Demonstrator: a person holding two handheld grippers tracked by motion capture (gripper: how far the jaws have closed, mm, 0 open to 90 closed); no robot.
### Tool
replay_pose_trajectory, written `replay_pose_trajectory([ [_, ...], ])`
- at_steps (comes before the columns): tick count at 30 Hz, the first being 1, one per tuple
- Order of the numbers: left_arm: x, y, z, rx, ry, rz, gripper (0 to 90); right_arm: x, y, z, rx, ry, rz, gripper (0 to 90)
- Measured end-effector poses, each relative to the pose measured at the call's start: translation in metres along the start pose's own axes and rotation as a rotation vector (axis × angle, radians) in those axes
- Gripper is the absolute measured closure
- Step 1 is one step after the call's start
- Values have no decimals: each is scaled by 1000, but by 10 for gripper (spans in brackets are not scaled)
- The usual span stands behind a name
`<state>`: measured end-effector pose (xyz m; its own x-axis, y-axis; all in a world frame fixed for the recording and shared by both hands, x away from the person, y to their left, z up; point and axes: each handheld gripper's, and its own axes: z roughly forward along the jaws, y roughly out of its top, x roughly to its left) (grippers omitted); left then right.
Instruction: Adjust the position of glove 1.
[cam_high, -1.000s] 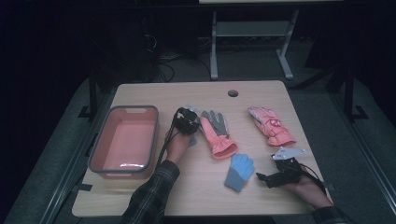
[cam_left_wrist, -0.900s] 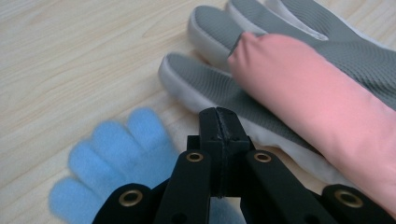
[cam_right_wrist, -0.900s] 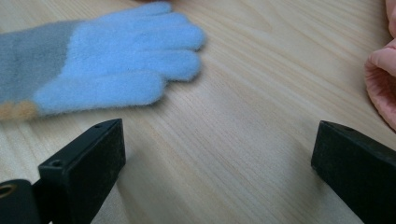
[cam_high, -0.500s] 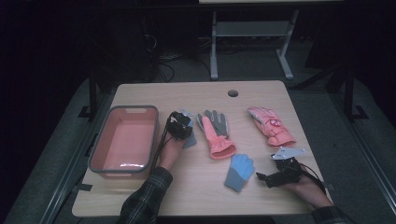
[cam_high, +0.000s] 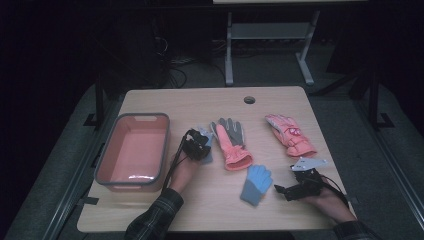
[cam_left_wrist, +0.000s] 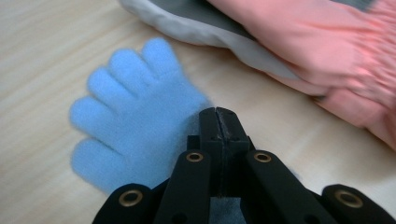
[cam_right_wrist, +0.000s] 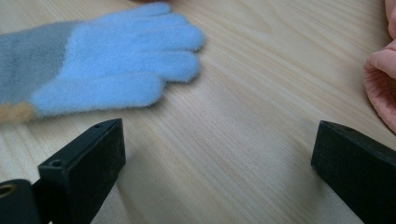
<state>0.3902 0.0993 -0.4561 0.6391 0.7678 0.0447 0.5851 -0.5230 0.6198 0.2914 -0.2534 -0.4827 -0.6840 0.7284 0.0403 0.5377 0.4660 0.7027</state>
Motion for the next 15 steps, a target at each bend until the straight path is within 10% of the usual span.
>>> replay_pose_trajectory([
  [15,-26,-34,-29,7,-141,24,896,0,0,0,-1,-4,1,22],
])
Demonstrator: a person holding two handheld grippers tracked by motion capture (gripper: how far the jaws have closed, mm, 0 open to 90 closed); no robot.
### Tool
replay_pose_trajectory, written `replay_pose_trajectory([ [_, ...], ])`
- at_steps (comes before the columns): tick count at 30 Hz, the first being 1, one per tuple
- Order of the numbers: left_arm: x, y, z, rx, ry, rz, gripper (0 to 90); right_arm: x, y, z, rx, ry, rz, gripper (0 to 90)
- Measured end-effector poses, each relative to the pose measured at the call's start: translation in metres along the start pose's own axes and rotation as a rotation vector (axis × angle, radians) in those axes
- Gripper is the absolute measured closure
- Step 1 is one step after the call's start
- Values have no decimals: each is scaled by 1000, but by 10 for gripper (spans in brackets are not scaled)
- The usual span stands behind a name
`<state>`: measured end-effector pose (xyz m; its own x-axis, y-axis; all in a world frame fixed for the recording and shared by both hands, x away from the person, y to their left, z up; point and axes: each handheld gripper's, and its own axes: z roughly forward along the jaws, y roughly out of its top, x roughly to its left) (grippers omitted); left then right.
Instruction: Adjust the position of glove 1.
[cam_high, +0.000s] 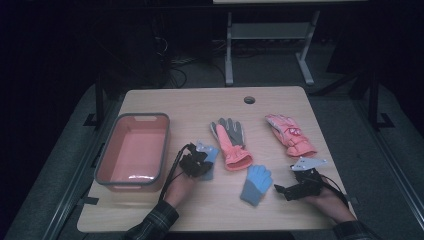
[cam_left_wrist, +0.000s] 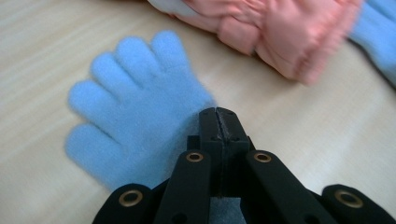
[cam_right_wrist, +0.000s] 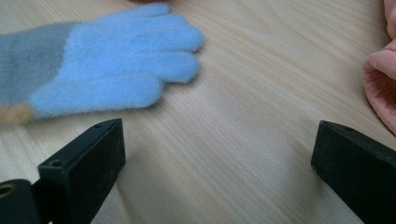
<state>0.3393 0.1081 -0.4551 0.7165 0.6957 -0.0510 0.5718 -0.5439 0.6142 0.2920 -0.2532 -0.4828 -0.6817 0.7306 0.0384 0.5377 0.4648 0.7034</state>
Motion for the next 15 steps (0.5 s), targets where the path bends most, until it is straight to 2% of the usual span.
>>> replay_pose_trajectory([
  [8,-15,-18,-15,24,-45,25,896,0,0,0,0,0,0,22],
  [11,-16,-20,-19,25,-52,30,895,0,0,0,0,-1,1,22],
  [14,-12,-13,-23,-16,-46,23,895,0,0,0,0,0,1,22],
  [15,-12,-13,-23,-16,-46,23,895,0,0,0,0,0,1,22],
])
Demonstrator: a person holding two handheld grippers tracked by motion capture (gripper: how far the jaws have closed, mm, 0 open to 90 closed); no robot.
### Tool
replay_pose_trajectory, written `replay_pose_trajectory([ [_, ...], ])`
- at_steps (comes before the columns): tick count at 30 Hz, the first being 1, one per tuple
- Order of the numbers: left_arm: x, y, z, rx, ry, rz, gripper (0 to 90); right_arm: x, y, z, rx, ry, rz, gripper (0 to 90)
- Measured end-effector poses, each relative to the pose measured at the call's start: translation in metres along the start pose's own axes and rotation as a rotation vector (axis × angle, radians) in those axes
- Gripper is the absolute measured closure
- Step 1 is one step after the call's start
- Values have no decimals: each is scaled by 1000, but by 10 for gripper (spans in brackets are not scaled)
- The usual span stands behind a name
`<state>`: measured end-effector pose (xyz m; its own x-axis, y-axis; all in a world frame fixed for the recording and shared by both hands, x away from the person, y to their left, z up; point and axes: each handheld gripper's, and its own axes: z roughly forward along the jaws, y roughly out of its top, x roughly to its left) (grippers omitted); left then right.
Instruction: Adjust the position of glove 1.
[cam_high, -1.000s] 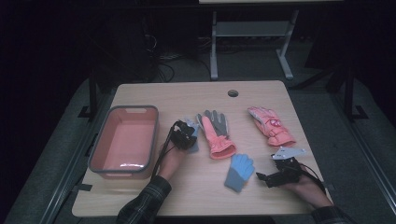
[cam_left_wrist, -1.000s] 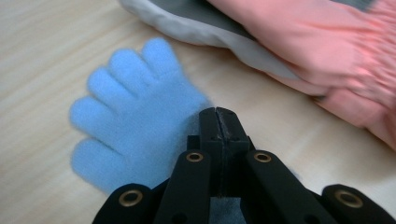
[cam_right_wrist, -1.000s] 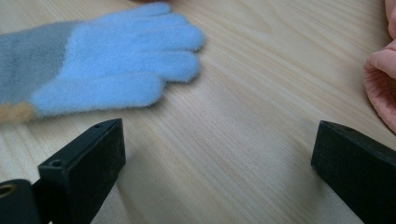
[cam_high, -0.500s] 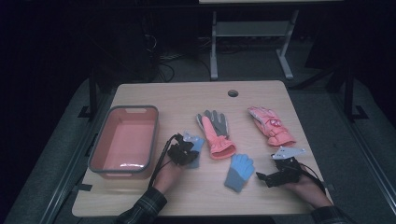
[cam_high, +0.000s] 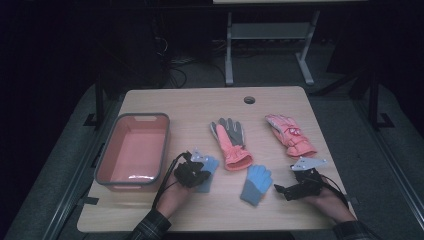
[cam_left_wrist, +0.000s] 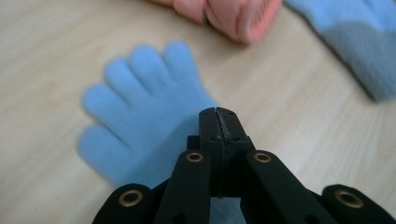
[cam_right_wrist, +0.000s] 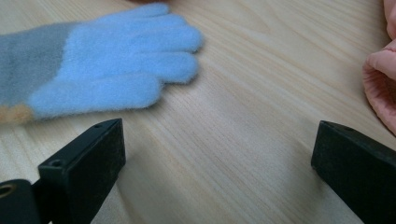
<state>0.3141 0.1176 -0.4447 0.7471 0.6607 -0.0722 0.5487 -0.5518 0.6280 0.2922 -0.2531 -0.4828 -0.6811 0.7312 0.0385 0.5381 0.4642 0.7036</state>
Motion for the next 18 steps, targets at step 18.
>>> replay_pose_trajectory([
  [18,-2,4,14,32,-55,39,895,0,1,0,3,-2,9,22],
])
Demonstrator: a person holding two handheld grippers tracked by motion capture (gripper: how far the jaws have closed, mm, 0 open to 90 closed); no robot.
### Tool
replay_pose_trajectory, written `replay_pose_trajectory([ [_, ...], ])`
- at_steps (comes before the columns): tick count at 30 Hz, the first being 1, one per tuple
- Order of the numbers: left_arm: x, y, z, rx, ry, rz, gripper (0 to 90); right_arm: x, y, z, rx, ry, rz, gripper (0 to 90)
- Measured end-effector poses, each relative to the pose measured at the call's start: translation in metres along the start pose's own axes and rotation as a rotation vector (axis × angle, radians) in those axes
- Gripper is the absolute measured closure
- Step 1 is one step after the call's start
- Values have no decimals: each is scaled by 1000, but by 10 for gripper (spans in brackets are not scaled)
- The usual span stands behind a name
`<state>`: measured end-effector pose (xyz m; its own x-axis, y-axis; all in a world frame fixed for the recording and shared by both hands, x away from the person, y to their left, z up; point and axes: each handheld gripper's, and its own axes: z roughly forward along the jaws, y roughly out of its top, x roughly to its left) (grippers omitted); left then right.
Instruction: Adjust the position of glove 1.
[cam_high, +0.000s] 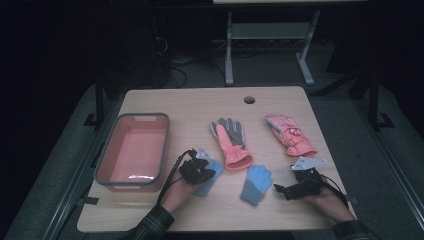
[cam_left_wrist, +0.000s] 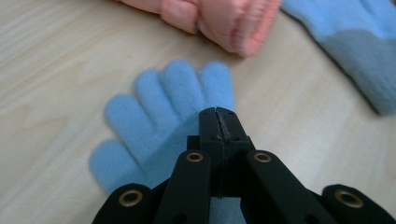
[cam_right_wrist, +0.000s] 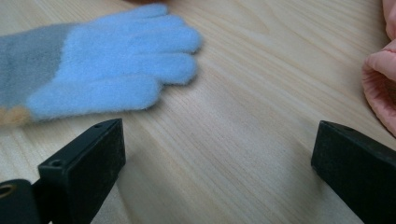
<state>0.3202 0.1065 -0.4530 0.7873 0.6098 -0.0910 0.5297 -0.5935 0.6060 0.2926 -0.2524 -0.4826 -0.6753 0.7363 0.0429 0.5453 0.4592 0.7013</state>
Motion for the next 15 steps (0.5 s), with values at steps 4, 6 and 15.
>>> replay_pose_trajectory([
  [4,-12,-4,-2,6,-29,22,895,0,0,0,0,0,0,22],
  [6,-14,-5,-2,9,-36,26,895,0,0,0,0,0,0,22],
  [15,-18,-7,-19,-29,-40,51,848,0,0,0,-3,-2,-6,22],
])
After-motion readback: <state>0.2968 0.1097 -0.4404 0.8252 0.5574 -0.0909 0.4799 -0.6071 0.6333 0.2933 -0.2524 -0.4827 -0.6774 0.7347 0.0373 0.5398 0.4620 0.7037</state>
